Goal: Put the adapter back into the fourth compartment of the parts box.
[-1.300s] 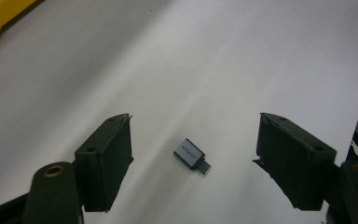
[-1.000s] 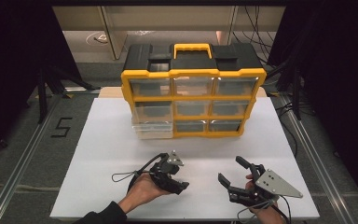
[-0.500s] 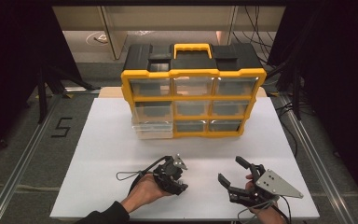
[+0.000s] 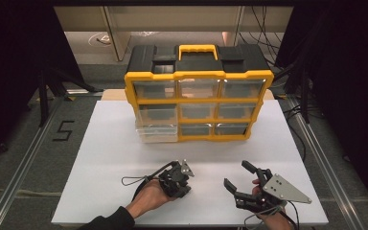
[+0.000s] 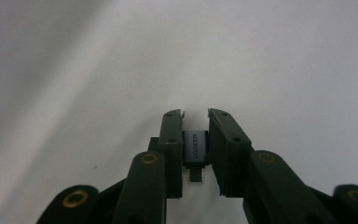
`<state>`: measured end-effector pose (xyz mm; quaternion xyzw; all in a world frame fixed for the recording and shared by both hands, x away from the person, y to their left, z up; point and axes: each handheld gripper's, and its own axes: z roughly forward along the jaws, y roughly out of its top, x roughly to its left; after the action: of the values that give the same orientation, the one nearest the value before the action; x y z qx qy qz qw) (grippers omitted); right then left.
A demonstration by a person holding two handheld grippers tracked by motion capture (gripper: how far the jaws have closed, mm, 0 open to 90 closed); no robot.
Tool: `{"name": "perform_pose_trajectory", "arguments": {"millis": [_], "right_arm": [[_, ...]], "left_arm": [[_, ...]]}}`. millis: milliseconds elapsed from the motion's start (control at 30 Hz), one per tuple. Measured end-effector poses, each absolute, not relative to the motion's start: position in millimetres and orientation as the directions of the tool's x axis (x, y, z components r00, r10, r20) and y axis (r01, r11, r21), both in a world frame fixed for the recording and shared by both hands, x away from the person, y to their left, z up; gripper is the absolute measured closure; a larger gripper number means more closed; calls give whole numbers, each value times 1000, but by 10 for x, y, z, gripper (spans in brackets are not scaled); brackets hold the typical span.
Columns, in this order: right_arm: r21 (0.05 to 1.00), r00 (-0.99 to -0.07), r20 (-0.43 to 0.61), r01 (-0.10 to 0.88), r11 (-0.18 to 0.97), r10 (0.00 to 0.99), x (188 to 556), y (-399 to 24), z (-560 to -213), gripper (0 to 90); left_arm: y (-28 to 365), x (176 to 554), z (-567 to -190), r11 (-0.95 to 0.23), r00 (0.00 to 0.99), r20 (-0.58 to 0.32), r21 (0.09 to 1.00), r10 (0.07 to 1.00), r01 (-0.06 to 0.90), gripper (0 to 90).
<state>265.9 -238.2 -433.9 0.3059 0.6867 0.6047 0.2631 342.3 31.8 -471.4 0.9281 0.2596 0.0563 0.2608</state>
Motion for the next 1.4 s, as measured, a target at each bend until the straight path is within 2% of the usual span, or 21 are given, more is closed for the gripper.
{"name": "perform_pose_trajectory", "arguments": {"millis": [367, 900, 933, 1000, 1400], "right_arm": [[991, -674, 9, 102, 82, 739, 2656, -2385, -4334, 195], [991, -675, 11, 105, 81, 738, 2660, -2378, -4342, 195], [991, -674, 9, 105, 83, 738, 2662, -2378, -4344, 196], [991, -674, 9, 106, 84, 739, 2661, -2376, -4346, 195], [991, -673, 9, 107, 85, 739, 2663, -2372, -4350, 195]], "left_arm": [[340, 3418, -4647, -713, 861, -34, 544, 507, 442, 761], [548, 3416, -4193, -612, 845, -40, 672, 534, 418, 762], [559, 3399, -4166, -594, 834, -60, 673, 549, 440, 762], [593, 3416, -4114, -587, 838, -41, 695, 545, 416, 762], [683, 3406, -3888, -524, 834, -55, 755, 549, 395, 763]]}}
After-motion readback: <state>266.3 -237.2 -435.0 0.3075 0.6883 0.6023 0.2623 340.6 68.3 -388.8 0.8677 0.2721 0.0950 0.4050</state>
